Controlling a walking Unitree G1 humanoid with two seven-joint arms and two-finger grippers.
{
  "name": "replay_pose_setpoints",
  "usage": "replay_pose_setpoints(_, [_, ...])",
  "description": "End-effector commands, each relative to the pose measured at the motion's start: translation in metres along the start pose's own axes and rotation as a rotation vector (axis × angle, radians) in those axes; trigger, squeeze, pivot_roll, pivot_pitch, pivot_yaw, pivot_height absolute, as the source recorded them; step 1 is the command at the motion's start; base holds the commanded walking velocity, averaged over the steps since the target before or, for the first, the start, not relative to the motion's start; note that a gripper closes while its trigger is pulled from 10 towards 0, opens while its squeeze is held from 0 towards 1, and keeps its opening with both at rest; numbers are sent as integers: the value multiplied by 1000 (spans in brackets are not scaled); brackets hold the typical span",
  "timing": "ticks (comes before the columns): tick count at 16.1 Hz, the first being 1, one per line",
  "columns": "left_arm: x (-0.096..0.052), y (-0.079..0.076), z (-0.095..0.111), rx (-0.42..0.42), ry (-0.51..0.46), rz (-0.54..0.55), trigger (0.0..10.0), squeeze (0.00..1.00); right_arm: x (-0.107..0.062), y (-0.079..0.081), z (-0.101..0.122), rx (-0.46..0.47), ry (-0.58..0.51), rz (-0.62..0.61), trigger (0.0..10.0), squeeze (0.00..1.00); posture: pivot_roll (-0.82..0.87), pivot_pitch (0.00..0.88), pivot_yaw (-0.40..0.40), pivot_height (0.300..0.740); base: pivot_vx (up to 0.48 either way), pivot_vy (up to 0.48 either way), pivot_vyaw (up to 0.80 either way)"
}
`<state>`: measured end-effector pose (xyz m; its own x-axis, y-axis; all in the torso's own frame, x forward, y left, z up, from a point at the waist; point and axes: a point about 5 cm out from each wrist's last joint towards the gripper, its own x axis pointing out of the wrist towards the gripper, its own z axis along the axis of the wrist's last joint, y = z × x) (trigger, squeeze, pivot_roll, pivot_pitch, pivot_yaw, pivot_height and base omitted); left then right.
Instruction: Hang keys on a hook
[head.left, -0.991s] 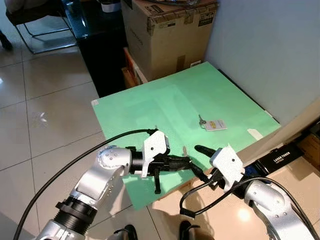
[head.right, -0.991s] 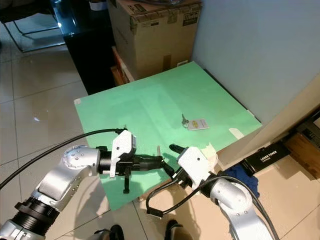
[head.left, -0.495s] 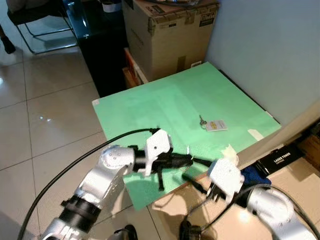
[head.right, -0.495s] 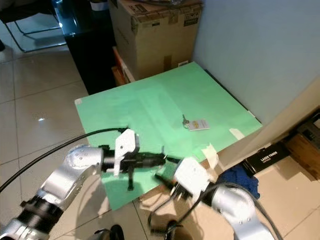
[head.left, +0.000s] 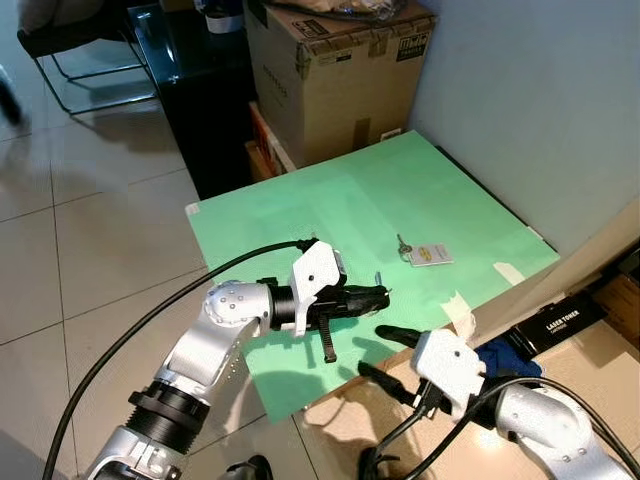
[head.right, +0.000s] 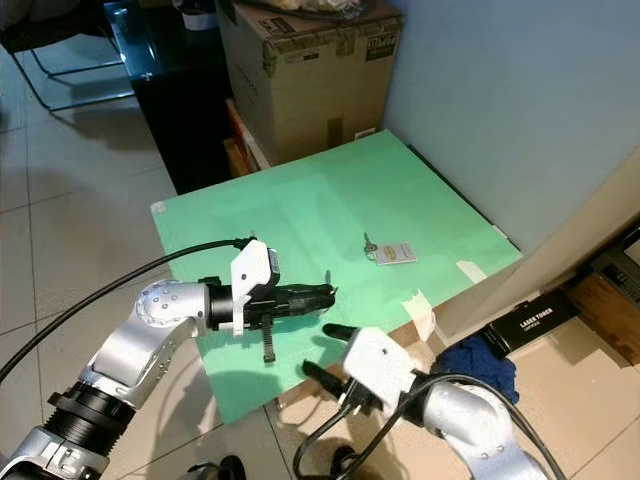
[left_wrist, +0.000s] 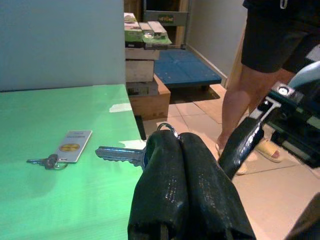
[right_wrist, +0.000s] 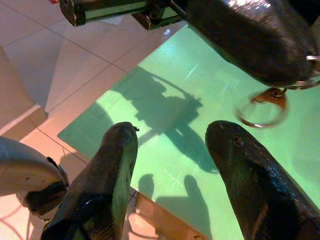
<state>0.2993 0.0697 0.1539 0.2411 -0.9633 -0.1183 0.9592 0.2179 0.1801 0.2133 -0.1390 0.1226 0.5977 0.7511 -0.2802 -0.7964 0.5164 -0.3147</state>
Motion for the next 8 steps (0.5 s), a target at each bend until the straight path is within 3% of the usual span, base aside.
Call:
replay_pose_setpoints(1, [-1,3,2,20,8,4,10000,0,-3,3,3,3,-6,17,10000,0,-196,197,-7,740,0,0,0])
replay_pose_setpoints(4, [-3,9,-4,31,38,45,10000,0,-12,18,-3,39,23,61,10000,0,-198,194,-7,740,0,0,0])
replay_pose_setpoints(8, [-9,11,-10,28,57,37,10000,0,-30,9,-13,58,73,12,10000,0,-202,184,-3,740,0,0,0])
